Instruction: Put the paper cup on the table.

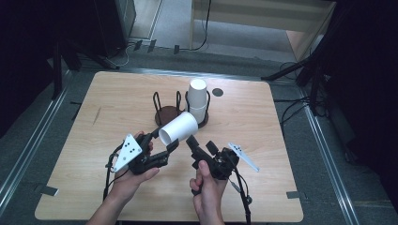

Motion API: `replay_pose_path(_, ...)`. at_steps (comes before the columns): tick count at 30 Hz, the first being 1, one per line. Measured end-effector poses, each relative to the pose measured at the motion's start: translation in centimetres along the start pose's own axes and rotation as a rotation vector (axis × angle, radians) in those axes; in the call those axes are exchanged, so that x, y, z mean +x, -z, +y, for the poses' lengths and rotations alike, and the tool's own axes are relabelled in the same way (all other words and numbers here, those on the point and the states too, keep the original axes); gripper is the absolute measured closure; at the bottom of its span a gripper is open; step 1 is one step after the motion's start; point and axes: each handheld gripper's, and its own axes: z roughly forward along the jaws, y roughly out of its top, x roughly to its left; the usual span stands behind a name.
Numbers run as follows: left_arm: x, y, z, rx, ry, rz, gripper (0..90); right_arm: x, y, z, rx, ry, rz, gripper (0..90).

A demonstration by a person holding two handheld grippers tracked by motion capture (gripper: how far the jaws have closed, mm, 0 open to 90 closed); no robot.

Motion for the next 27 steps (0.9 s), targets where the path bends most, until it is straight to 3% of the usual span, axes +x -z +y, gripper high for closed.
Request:
replay_pose_path(3,-0.2,-0.2,-0.2,0.005,-0.001,-0.001,35.6,-0.3,-0.1,0.1,0.004,-0.099,0.012,6.1)
replay_pose_path(8,-0.5,-0.3,-0.5,0.006,-0.007,-0.009,35.6,-0.4,-0.4,0.2,0.03,-0.214,0.046,6.1)
replay_pose_path(13,-0.9,-0.5,-0.6,0.012,-0.021,-0.019,35.6,-0.7,-0.8,0.4,0.063,-0.363,0.07,6.0)
replay_pose_path(20,-1.2,-0.6,-0.8,0.014,-0.035,-0.028,35.6,-1.2,-1.4,0.3,0.088,-0.479,0.083,5.9)
replay_pose_path(27,-1.5,-0.7,-0.9,0.016,-0.041,-0.039,35.5,-1.5,-2.0,0.4,0.094,-0.529,0.093,5.1)
